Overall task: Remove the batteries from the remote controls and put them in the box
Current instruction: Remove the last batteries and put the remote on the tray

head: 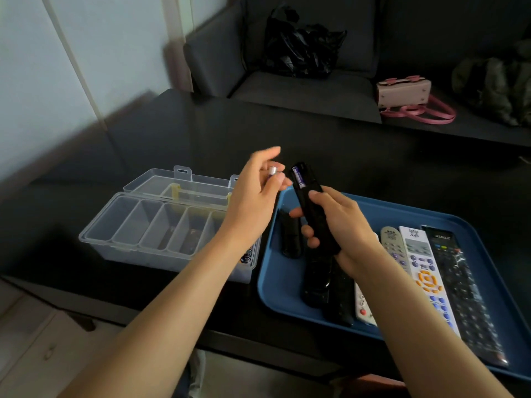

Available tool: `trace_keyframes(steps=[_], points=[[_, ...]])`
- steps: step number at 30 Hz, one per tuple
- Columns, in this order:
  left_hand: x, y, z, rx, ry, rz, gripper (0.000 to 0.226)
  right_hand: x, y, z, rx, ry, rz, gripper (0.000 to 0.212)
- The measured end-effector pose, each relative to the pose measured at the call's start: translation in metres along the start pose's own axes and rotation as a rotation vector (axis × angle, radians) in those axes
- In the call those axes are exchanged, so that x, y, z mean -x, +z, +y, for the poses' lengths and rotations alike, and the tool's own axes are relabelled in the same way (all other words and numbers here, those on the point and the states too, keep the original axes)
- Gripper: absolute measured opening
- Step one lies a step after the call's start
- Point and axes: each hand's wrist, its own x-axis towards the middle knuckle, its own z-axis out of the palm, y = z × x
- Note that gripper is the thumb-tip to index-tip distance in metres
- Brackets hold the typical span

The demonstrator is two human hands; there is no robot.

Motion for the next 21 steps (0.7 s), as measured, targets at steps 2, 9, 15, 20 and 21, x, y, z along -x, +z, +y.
trace_keyframes(steps=[2, 9, 15, 20, 21], points=[[-0.0018, 0.0, 0.0008, 0.11, -0.023, 0.051, 0.027, -0.0002, -0.0019, 0.0016, 0.044, -0.003, 0.004, 0.018], [-0.0009, 0.002, 0.0046, 0.155, -0.01, 0.054, 0.011, 0.0015, -0.0038, 0.0076, 0.093, -0.017, -0.008, 0.018], [-0.0034, 0.0037, 0.0095, 0.15, 0.035, 0.118, 0.012, 0.0045, -0.0062, 0.005, 0.081, -0.022, -0.027, 0.018], [-0.0027, 0.006, 0.0074, 0.14, 0.062, 0.108, 0.011, 0.0084, -0.0079, 0.0038, 0.067, -0.007, -0.033, 0.015], [-0.0019, 0.0076, 0.0057, 0.085, 0.073, 0.096, 0.013, 0.0087, -0.0081, 0.004, 0.067, -0.011, -0.03, 0.015]])
